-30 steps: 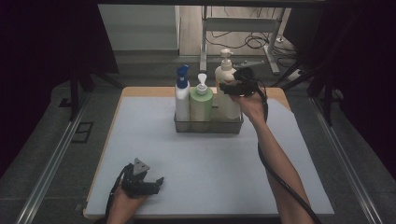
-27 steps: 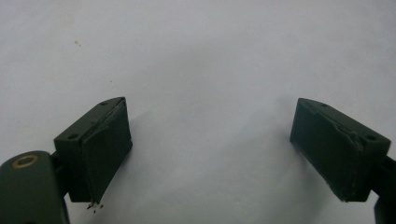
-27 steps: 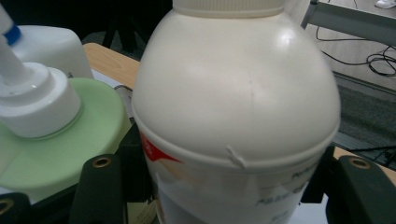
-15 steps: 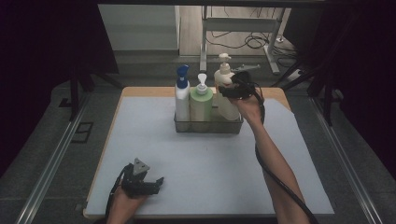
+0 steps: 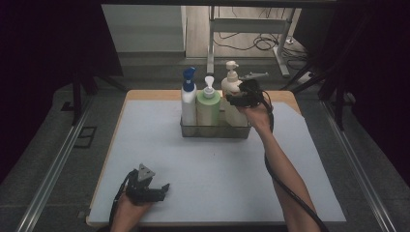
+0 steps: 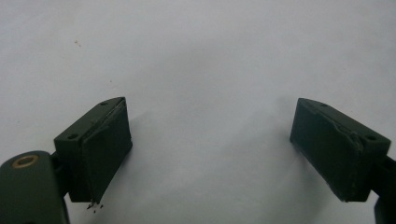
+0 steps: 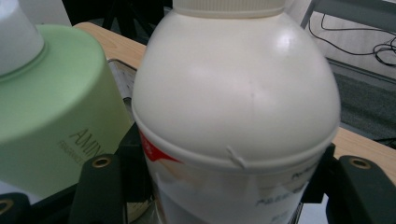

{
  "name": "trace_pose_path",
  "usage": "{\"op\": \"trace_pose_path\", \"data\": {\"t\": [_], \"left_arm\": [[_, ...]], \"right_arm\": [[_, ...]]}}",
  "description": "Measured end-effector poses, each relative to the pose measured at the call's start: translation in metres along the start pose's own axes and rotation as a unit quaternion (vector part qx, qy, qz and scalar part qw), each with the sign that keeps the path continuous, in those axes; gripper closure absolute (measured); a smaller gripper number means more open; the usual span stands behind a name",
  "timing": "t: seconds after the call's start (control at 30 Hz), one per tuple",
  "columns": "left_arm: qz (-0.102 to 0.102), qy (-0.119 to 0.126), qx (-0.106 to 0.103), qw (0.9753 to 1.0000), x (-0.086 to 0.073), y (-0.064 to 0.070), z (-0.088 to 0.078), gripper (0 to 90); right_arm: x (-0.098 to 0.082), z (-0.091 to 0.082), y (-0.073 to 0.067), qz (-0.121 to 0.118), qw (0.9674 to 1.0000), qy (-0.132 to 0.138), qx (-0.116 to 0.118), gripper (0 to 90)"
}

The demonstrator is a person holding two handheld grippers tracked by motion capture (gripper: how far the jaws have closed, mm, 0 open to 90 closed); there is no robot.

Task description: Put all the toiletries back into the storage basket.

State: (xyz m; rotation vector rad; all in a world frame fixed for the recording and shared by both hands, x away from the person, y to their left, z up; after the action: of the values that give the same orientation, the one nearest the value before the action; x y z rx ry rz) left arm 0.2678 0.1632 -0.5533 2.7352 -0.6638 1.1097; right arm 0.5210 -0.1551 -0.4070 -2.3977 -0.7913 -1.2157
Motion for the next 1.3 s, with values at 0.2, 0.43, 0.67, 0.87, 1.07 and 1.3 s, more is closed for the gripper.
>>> {"op": "trace_pose_path", "data": {"t": [0.2,0.43,0.67,0.87,1.07,1.3], "left_arm": [[0.0,0.0,0.0,1.0,0.0,0.0,0.0,12.1],[0.0,0.0,0.0,1.0,0.0,0.0,0.0,12.1],[-0.001,0.0,0.0,1.0,0.0,0.0,0.0,12.1],[0.0,0.0,0.0,1.0,0.0,0.0,0.0,12.1],[0.0,0.0,0.0,1.0,0.0,0.0,0.0,12.1],[0.0,0.0,0.0,1.0,0.0,0.0,0.0,12.1]], "right_arm": [[-0.006,-0.003,0.0,0.001,1.0,-0.001,0.002,37.7],[-0.013,-0.007,-0.001,0.002,1.0,-0.006,0.002,37.7],[-0.021,-0.008,-0.003,0.004,0.9999,-0.011,0.004,37.6],[-0.027,-0.01,-0.006,0.003,0.9998,-0.017,0.004,37.6],[-0.032,-0.011,-0.006,0.005,0.9997,-0.021,0.004,37.5],[-0.039,-0.01,-0.005,0.004,0.9996,-0.027,0.004,37.2]]}}
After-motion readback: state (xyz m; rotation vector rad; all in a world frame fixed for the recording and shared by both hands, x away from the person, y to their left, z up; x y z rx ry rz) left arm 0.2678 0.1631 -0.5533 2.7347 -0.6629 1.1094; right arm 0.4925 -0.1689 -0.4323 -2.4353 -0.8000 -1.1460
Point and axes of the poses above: each handheld gripper's, and its own axes: z roughly forward along the jaws, x roughly out of its top, y roughly to its right, the point moved 4 cm from there along z, roughly forward along the jaws, and after that the axes turned 7 degrees about x, right-handed, at the moved point
